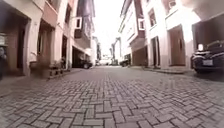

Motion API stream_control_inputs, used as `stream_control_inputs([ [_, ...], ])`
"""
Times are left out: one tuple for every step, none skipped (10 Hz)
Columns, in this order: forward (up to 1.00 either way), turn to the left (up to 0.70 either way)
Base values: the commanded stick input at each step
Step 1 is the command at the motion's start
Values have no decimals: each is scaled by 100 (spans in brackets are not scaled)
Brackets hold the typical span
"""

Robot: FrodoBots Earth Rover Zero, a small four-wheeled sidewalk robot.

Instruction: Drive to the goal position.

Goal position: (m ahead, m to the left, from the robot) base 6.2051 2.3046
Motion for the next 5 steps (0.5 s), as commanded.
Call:
stream_control_inputs([
  [70, 0],
  [70, 0],
  [70, 0],
  [70, 0],
  [70, 0],
])
